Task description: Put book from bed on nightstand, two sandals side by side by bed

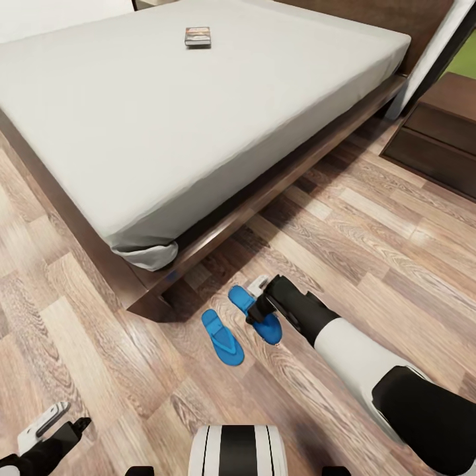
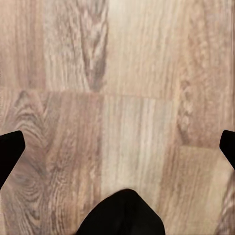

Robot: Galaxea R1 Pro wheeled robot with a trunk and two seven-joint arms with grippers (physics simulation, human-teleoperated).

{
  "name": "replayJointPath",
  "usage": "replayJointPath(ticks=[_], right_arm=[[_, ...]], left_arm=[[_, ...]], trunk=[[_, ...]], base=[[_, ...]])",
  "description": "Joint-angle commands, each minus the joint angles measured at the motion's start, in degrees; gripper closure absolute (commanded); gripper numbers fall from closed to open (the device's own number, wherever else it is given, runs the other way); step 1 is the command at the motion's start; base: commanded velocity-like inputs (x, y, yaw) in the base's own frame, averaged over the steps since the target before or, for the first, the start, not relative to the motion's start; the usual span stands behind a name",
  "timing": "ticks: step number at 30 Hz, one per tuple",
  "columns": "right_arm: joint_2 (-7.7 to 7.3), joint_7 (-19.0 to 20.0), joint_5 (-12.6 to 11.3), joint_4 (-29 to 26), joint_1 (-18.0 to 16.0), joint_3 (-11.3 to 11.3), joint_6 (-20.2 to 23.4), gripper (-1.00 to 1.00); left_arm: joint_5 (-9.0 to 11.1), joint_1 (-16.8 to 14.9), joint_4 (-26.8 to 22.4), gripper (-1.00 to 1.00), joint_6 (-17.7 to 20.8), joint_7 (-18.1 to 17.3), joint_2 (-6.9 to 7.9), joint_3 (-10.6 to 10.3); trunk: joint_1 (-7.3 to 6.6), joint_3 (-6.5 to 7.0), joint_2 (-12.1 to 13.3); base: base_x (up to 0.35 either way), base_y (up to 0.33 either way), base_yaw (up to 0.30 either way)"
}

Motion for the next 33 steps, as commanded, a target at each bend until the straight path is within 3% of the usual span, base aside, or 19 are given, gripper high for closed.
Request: replayJointPath(ticks=[1,3,6,8,11,14,17,20,24,29,33], right_arm=[[0.06,-0.7,0.5,0.2,0.0,0.1,-0.7,1.00],[0.10,-1.5,0.5,0.7,0.0,0.1,-1.2,1.00],[0.50,-2.7,0.4,2.8,0.0,0.1,-2.0,1.00],[1.12,-3.1,0.4,4.2,0.0,0.1,-2.4,1.00],[1.92,-3.3,0.3,6.3,-0.3,0.0,-3.5,1.00],[3.18,-3.4,0.3,7.6,-1.6,-0.1,-4.1,1.00],[3.79,-3.6,0.3,9.5,-3.2,-0.1,-4.3,1.00],[5.23,-6.1,0.1,11.0,-5.1,-0.1,-4.1,1.00],[5.35,-8.3,-0.2,12.4,-10.1,-0.2,-3.1,1.00],[5.35,-8.7,-0.4,13.7,-12.0,-0.2,-2.1,1.00],[5.35,-8.8,-0.5,13.8,-12.4,-0.1,-0.9,1.00]], left_arm=[[0.5,0.1,-0.4,-1.00,0.5,0.4,0.16,0.5],[0.6,-0.1,-0.5,-1.00,1.5,0.4,0.38,1.4],[0.7,-2.5,-0.8,-1.00,8.1,0.3,1.08,8.3],[0.8,-7.0,-0.8,-1.00,15.8,0.1,1.08,15.1],[0.8,-9.9,-0.8,-1.00,20.6,0.0,0.69,18.5],[0.8,-10.4,-0.8,-1.00,22.2,-0.1,-1.35,19.7],[0.8,-10.8,-0.8,-1.00,22.8,-0.1,-2.04,20.1],[0.8,-12.2,-0.8,-1.00,23.6,-0.2,-1.64,20.4],[0.8,-13.9,-0.7,-1.00,24.2,-0.2,-0.93,20.3],[0.7,-14.8,-0.7,-1.00,24.6,-0.3,-0.44,20.5],[0.8,-17.9,-0.8,-1.00,27.0,-0.4,0.52,20.5]], trunk=[[0.00,-0.03,0.0],[0.00,-0.03,0.0],[0.00,-0.03,0.0],[0.05,-0.48,0.0],[0.12,-1.14,-0.1],[0.20,-1.80,-0.1],[0.28,-2.47,-0.2],[0.36,-3.13,-0.2],[0.46,-4.02,-0.3],[0.59,-5.13,-0.3],[0.69,-6.01,-0.4]], base=[[0.005,0.000,0.000],[0.004,0.000,0.000],[0.001,0.000,0.000],[0.000,0.000,0.000],[0.000,0.000,0.000],[0.000,0.000,0.000],[0.000,0.000,0.000],[0.000,0.000,0.000],[0.000,0.000,0.000],[0.000,0.000,0.000],[0.000,0.000,0.000]])
